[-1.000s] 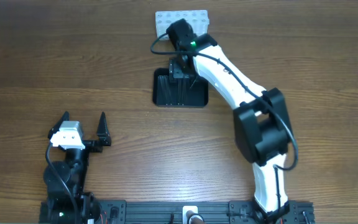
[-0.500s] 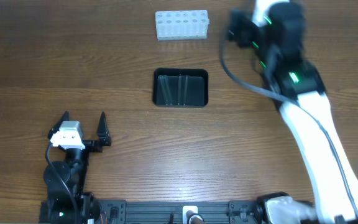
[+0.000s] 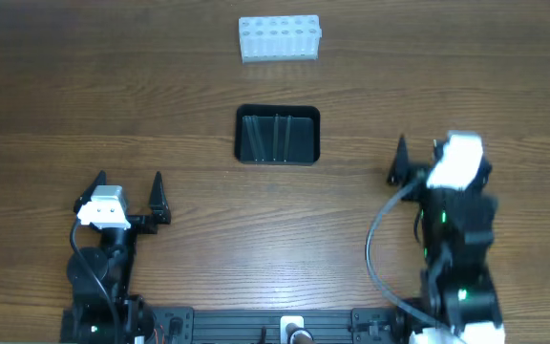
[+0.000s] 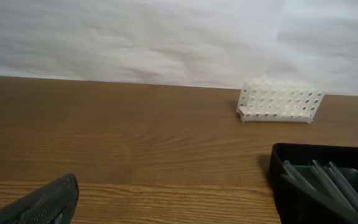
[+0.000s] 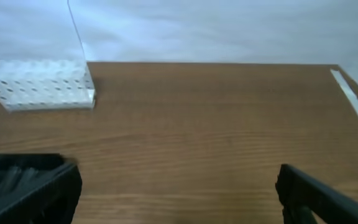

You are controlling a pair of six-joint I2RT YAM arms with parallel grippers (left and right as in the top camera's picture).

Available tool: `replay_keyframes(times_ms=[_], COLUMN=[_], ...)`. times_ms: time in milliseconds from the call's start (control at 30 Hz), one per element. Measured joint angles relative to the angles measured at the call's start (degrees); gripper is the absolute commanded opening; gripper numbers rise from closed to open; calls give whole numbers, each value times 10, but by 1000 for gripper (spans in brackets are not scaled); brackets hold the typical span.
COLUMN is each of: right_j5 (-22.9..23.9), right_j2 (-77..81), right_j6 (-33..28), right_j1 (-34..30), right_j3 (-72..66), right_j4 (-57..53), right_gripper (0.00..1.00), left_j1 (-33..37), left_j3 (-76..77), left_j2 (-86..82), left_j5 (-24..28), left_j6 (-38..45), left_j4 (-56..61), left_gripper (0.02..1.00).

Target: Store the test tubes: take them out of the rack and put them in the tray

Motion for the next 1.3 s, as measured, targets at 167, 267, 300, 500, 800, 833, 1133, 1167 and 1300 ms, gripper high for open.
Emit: replay_keyframes(times_ms=[167, 267, 300, 500, 800, 833, 1133, 1167, 1300], right_j5=[4, 8, 9, 15, 50, 52, 56, 56, 55], right_j2=[-115, -151, -158, -204, -288, -292, -302, -303, -304], right_j6=[15, 18, 18, 15, 2, -2, -27, -28, -29], right_j1=[0, 0, 0, 12, 49, 52, 48, 45, 30], right_j3=[-98, -144, -155, -216, -243, -243, -255, -255, -255], right_j4=[8, 8, 8, 31, 35, 35, 63, 64, 65], right_gripper=[993, 989, 991, 991, 993, 991, 991, 991, 991], left_j1=[0, 0, 0, 0, 0, 0, 0, 0, 0], left_j3=[0, 0, 0, 0, 0, 0, 0, 0, 0], left_j2=[0, 0, 0, 0, 0, 0, 0, 0, 0], left_j5=[0, 0, 0, 0, 0, 0, 0, 0, 0], left_j6=[0, 0, 0, 0, 0, 0, 0, 0, 0], left_j4=[0, 0, 0, 0, 0, 0, 0, 0, 0], left_gripper=[1000, 1000, 1000, 1000, 1000, 1000, 1000, 998, 1000])
